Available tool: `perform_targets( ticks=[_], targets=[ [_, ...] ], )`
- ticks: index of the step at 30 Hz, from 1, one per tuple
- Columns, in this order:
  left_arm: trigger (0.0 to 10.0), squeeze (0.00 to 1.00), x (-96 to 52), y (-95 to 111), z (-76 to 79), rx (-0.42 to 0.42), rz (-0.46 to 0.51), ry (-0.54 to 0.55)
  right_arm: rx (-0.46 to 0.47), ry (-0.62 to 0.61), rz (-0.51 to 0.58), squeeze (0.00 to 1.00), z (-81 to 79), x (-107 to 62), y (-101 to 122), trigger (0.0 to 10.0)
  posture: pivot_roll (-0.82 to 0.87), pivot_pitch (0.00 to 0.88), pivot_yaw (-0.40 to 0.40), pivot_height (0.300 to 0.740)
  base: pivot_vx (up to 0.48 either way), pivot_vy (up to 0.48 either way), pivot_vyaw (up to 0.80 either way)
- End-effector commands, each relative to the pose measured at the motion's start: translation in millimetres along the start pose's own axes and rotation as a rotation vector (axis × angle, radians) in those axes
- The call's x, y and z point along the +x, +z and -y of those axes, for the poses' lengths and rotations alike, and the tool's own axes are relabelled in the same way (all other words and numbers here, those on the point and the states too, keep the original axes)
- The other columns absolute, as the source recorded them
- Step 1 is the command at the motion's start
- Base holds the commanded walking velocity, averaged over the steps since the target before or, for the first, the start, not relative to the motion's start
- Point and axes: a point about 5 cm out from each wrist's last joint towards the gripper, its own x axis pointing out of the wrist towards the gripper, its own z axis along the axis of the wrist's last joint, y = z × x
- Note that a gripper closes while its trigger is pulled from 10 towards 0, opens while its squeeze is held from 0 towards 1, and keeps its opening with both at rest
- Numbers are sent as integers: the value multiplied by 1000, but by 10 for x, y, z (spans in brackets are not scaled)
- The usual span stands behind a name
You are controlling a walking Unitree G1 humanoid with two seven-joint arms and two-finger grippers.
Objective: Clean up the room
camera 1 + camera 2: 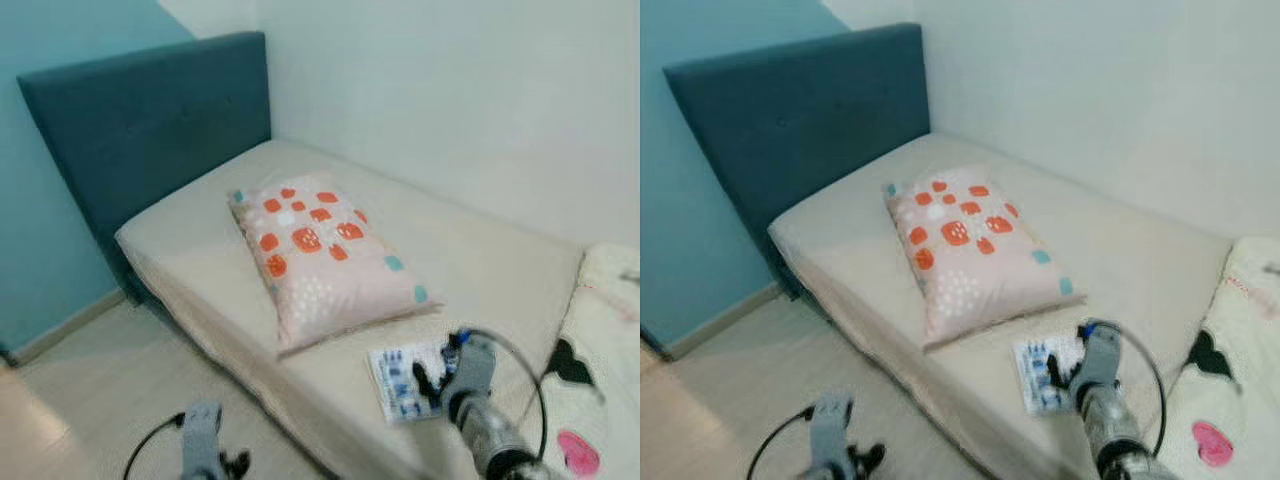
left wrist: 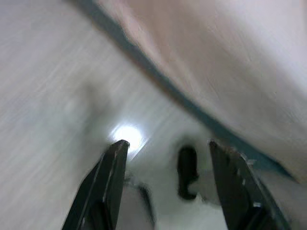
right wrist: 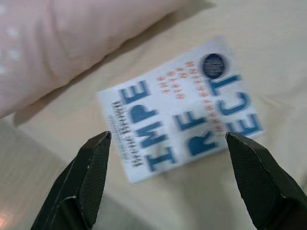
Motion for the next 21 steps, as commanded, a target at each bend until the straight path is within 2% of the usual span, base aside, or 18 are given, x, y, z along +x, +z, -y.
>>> perform_targets(
  ticks=[1, 7, 8, 10, 21],
  targets=[
    [10000, 0, 11, 72, -4, 2, 32, 3, 10, 25, -15, 0, -47, 1, -39, 10000, -75, 49, -14, 740, 0, 0, 0],
    [10000, 0, 18, 111, -10, 6, 46, 16, 14, 111, -26, 0, -154, 5, -73, 10000, -76, 52, -13, 740, 0, 0, 0],
    [10000, 0, 15, 123, -33, 9, 52, 31, -33, 179, -24, 0, -247, 4, -90, 10000, -76, 53, -13, 740, 0, 0, 556],
    [10000, 0, 12, 124, -45, 10, 52, 39, -47, 198, -25, 0, -277, 4, -97, 10000, -75, 54, -12, 740, 0, 0, 672],
    [10000, 0, -12, 118, -122, 28, 53, 67, -26, 254, -11, 0, -365, 12, -70, 10000, -72, 58, -11, 740, 0, 0, 784]
  ],
)
